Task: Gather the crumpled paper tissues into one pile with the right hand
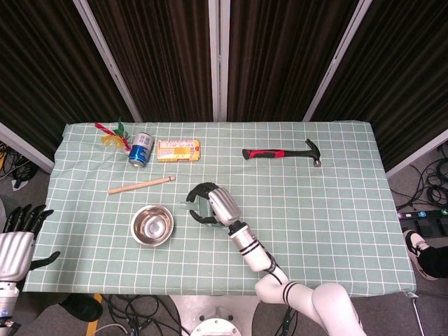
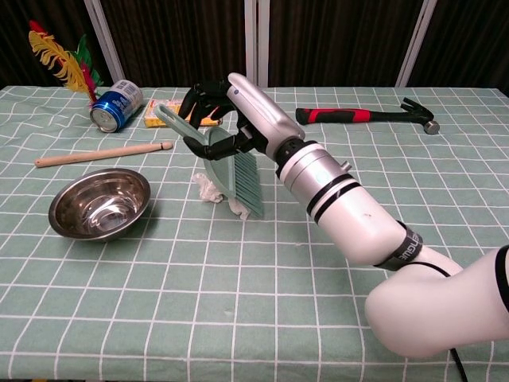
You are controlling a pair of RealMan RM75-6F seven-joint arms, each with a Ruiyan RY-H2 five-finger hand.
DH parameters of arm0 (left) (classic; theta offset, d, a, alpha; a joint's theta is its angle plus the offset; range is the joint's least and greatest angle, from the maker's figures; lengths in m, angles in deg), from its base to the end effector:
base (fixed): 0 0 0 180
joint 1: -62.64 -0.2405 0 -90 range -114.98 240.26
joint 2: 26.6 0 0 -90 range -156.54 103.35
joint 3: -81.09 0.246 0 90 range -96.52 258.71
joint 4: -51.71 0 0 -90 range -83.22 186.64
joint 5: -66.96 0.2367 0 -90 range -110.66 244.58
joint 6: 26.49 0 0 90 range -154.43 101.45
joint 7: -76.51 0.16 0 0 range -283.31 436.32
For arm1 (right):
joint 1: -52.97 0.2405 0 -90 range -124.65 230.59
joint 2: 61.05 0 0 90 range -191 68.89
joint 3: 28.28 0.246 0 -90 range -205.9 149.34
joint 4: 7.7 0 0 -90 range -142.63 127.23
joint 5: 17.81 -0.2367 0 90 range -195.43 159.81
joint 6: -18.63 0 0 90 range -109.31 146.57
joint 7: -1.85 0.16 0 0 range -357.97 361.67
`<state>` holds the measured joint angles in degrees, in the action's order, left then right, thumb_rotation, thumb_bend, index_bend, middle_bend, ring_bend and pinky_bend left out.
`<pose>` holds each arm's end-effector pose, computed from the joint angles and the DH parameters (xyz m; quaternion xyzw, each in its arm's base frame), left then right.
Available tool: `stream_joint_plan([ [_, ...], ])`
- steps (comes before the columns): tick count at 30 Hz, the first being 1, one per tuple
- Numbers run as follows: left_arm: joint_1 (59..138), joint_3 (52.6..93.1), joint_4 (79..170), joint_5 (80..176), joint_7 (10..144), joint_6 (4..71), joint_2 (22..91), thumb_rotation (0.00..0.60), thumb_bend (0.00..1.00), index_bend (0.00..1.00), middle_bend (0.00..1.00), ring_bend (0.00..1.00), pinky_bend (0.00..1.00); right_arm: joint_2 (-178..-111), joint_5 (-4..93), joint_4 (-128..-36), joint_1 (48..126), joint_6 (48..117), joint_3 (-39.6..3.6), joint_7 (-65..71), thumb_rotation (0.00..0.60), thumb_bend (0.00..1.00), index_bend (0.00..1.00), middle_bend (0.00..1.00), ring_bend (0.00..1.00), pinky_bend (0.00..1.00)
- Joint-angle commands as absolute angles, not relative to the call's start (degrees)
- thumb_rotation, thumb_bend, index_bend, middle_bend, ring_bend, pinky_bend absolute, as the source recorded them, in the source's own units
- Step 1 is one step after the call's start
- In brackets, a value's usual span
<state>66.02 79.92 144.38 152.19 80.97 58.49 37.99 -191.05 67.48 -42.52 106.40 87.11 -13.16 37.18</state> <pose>-0.3197 0.1831 0.1229 -0.6039 -0.3878 -0.3509 0.6014 -0.0341 -0.3557 -0.1657 0.5868 -0.4775 0.6259 0.1892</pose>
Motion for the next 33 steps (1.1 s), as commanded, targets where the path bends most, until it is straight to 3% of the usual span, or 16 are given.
stream_joint_plan([
  [1, 66.01, 79.95, 144.31, 152.16, 80.88, 58.44, 38.02, 0.6, 0.0, 0.16, 0.1, 0.04, 0.06, -191.06, 66.99, -42.42, 106.74, 87.71, -13.37, 36.75, 0.6, 0.63, 0.56, 0.6, 0.3, 0.27],
  [5, 65.93, 79.97, 144.13, 152.09, 80.64, 58.46, 38.12, 0.6, 0.0, 0.16, 0.1, 0.04, 0.06, -190.84, 67.25, -41.18, 106.74, 89.54, -13.41, 37.29, 0.6, 0.63, 0.57, 0.6, 0.3, 0.27],
  [10, 65.87, 80.02, 143.83, 152.33, 80.35, 58.66, 38.32, 0.6, 0.0, 0.16, 0.1, 0.04, 0.06, -185.27, 68.44, -43.97, 103.75, 91.87, -15.1, 36.94, 0.6, 0.63, 0.57, 0.6, 0.3, 0.27],
  [15, 65.94, 79.98, 143.5, 152.72, 80.22, 58.89, 38.55, 0.6, 0.0, 0.16, 0.1, 0.04, 0.06, -172.19, 69.87, -53.8, 97.88, 89.98, -20.58, 29.31, 0.6, 0.63, 0.57, 0.6, 0.3, 0.27],
  [20, 66.2, 79.89, 143.45, 152.73, 80.31, 58.58, 38.74, 0.6, 0.0, 0.16, 0.1, 0.04, 0.06, -156.36, 67.34, -68.15, 93.08, 83.5, -24.78, 19.1, 0.6, 0.63, 0.57, 0.58, 0.29, 0.26],
  [23, 66.49, 79.81, 143.65, 152.79, 80.9, 58.29, 38.85, 0.6, 0.0, 0.16, 0.1, 0.04, 0.06, -151.08, 65.48, -71.83, 92.21, 78.91, -26.36, 14.92, 0.6, 0.63, 0.54, 0.58, 0.25, 0.24],
  [33, 66.19, 79.97, 144.56, 152.8, 81.98, 58.79, 38.53, 0.6, 0.0, 0.16, 0.1, 0.04, 0.06, -150.08, 61.82, -69.11, 93.14, 68.56, -27.85, 3.58, 0.6, 0.57, 0.3, 0.4, 0.07, 0.08],
])
